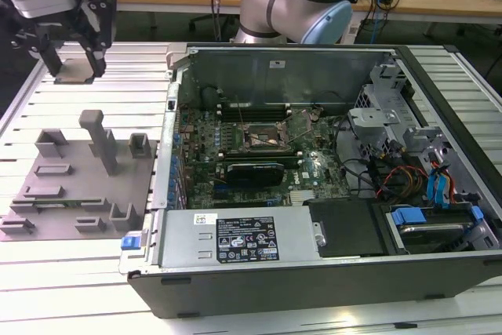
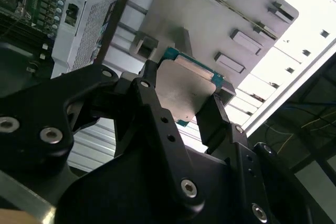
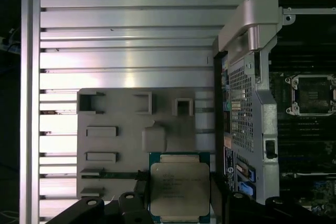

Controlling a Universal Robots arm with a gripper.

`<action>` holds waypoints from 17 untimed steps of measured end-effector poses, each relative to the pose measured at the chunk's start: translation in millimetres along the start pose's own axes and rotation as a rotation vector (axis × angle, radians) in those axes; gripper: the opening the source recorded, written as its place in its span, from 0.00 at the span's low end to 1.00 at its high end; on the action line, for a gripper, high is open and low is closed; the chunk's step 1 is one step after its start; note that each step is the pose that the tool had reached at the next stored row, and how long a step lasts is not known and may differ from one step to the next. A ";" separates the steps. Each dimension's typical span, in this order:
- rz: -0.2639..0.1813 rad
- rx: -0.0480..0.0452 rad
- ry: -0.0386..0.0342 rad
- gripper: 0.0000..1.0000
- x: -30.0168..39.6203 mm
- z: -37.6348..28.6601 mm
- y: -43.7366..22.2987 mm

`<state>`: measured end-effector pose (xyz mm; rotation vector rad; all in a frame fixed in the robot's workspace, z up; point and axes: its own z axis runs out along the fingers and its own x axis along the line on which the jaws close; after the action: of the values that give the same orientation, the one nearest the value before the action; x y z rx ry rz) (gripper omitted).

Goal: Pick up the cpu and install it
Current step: 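Pick up the cpu and move it towards the insertion slot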

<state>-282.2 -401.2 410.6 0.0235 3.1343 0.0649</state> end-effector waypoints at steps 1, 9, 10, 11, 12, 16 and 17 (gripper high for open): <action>0.000 0.0000 -0.0001 0.55 -2.3 0.1 0.0; 0.000 0.0000 0.0000 0.55 -24.6 0.2 0.4; 0.000 0.0000 0.0000 0.55 -27.3 0.2 0.4; 0.000 0.0000 0.0000 0.55 -30.4 0.2 0.4; 0.000 0.0000 0.0000 0.55 -33.1 0.2 0.4; 0.000 0.0000 0.0000 0.55 -46.9 0.3 0.7; 0.000 0.0000 -0.0001 0.55 -49.0 0.4 0.7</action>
<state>-233.2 -401.3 410.6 0.0235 3.1342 0.0648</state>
